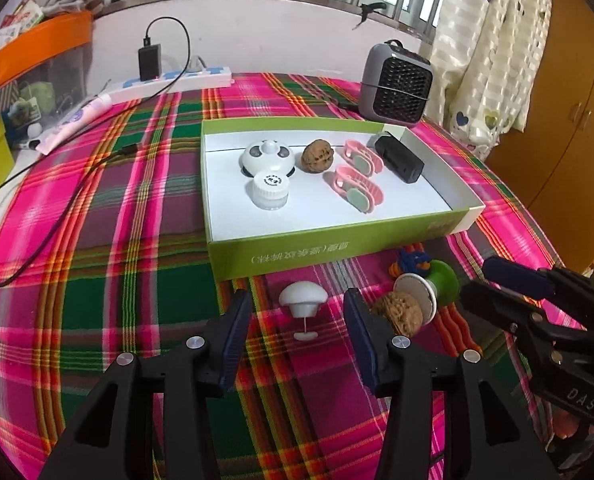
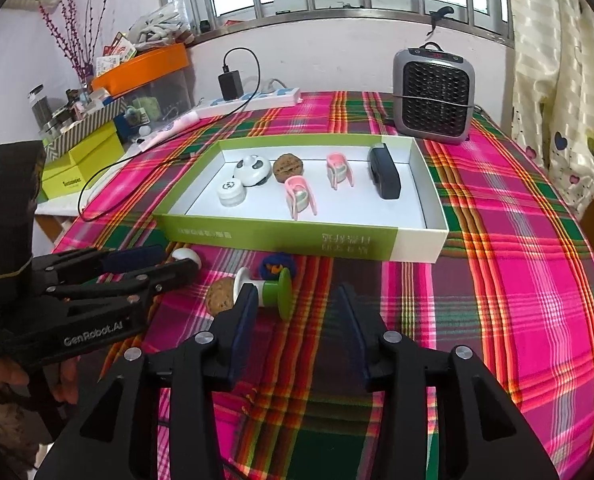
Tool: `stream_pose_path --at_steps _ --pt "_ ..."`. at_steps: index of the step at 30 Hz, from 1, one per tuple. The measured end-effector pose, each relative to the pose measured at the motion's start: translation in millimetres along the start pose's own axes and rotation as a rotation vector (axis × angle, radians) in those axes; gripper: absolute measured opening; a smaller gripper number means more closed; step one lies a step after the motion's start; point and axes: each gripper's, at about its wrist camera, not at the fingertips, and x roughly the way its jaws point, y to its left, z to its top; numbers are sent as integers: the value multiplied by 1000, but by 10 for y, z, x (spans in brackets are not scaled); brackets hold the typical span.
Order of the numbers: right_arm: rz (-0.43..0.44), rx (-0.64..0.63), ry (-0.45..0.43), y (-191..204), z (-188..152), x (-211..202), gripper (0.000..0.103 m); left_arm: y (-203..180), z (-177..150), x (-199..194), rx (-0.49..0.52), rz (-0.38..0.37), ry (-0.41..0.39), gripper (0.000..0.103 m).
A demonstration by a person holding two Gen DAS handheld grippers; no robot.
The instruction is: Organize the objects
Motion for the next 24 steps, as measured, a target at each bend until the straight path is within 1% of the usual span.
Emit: stream_pose_path --at_steps 5,10,17,21,24 --pt "15 -17 9 71 -15 5 43 25 7 66 -4 3 13 46" --pt "7 -12 14 107 0 52 43 44 12 71 -9 11 7 45" --pt "26 -7 17 149 53 124 43 70 13 69 -17 6 4 43" --pt "17 -10 44 166 59 190 43 75 14 69 -18 5 4 43" --pt "6 -6 36 155 56 193 43 70 12 71 -19 3 4 43"
